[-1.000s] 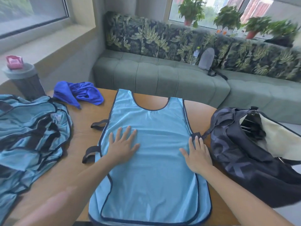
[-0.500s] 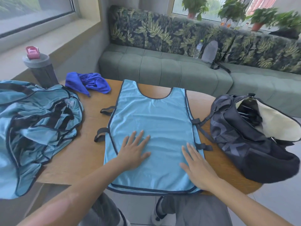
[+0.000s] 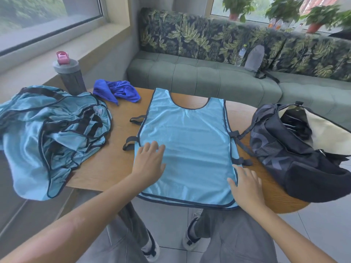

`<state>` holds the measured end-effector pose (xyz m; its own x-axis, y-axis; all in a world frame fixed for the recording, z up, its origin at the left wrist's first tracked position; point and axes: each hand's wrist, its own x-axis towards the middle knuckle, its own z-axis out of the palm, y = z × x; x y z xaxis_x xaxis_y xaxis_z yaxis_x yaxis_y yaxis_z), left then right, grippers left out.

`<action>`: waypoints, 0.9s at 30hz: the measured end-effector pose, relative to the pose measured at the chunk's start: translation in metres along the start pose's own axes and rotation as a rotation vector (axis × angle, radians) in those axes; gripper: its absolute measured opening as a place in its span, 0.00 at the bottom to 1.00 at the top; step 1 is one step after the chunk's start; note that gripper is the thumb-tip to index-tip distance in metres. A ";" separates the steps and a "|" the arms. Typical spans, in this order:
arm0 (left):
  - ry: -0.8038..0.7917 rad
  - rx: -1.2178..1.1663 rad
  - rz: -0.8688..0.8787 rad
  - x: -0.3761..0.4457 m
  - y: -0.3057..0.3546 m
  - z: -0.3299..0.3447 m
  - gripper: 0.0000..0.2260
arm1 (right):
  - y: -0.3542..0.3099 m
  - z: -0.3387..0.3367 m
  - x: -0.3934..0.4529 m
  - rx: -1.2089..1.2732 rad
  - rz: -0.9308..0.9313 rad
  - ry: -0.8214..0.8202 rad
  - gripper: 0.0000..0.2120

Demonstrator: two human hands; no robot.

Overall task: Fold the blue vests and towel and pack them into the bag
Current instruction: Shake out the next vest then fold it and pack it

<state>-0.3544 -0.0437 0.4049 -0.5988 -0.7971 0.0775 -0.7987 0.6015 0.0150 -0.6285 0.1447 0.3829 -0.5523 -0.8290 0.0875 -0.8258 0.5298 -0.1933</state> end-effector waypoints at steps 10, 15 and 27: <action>-0.178 -0.394 -0.287 -0.033 -0.047 0.001 0.13 | -0.002 -0.001 0.021 0.139 0.296 -0.199 0.07; -0.111 -0.495 -0.235 -0.043 -0.066 0.004 0.10 | 0.001 -0.012 0.012 0.306 0.260 -0.156 0.12; -0.313 -0.723 -0.563 -0.049 -0.065 0.008 0.17 | 0.005 0.000 -0.003 0.378 0.119 -0.077 0.09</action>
<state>-0.2737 -0.0439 0.3923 -0.2117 -0.8934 -0.3962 -0.8070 -0.0688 0.5865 -0.6312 0.1493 0.3815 -0.6192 -0.7847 -0.0281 -0.6488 0.5314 -0.5447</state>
